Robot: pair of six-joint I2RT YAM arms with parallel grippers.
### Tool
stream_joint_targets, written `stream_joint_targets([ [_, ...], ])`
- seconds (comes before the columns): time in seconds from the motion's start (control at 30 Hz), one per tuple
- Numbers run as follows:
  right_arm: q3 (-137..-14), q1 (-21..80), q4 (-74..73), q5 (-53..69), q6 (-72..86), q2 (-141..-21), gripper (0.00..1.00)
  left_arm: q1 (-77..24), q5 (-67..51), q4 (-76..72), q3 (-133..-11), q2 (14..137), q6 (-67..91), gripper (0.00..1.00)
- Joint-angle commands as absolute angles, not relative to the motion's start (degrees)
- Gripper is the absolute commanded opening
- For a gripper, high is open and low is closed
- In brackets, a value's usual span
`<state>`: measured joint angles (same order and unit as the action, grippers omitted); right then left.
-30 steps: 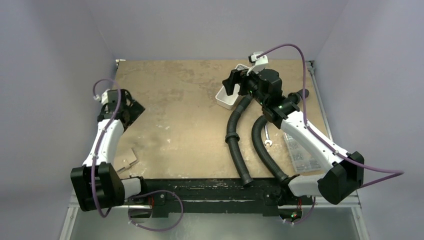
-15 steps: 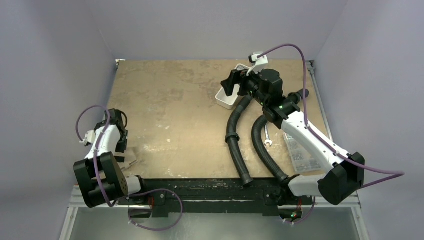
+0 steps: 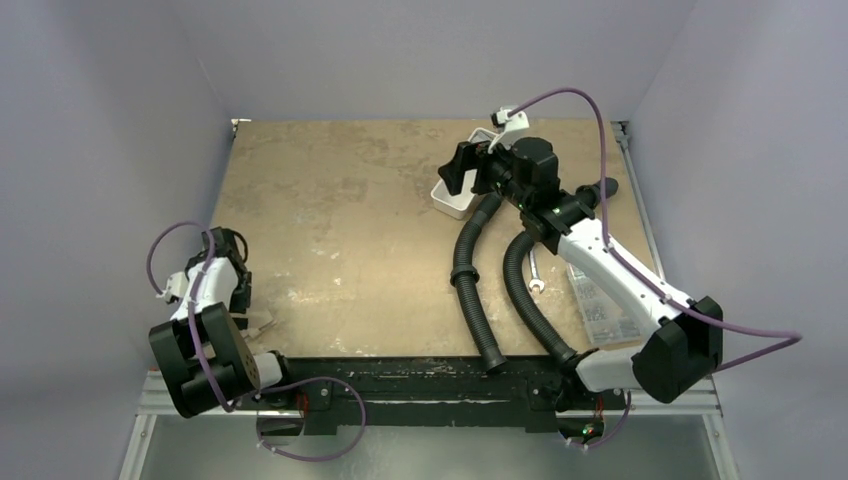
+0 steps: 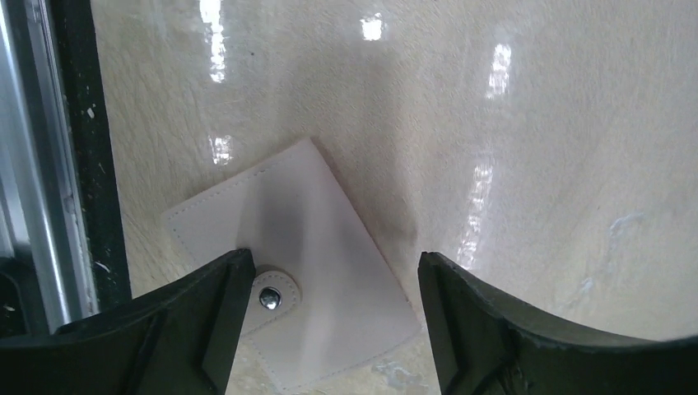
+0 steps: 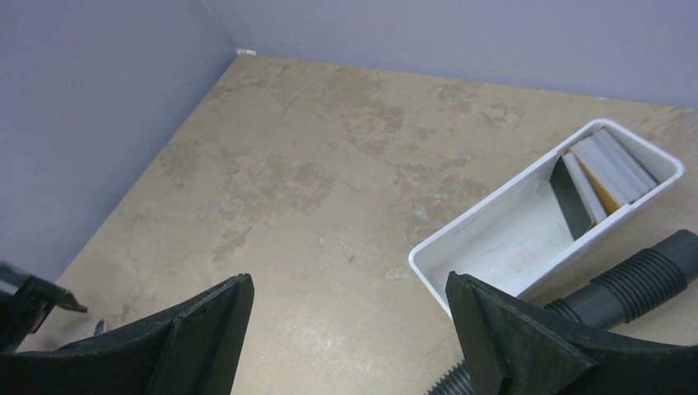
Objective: Put the credit cards into the card holder
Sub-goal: Move the card holder to the center of the board.
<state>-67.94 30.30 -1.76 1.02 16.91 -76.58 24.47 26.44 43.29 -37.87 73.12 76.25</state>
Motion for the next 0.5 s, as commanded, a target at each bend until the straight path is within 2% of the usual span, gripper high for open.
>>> stream_joint_targets([
  [0.0,-71.15,30.81,-2.5,8.19,16.55,-80.85,0.99,17.57,20.84,32.22,-37.38,78.0,69.58,0.77],
  [0.13,-72.65,36.54,-1.42,9.57,13.22,-86.24,0.99,4.94,19.22,34.82,-41.06,86.93,67.63,0.77],
  [0.27,-74.32,42.91,-0.58,8.55,11.27,-91.19,0.99,-4.55,13.42,28.34,-39.54,91.8,66.81,0.74],
  [0.37,-74.07,45.65,1.18,7.59,11.63,-93.48,0.99,-9.48,12.33,26.07,-41.32,92.65,64.55,0.73],
  [0.47,-72.46,46.05,3.3,8.21,12.94,-94.62,0.99,-10.39,11.79,22.82,-42.82,89.14,57.37,0.77],
])
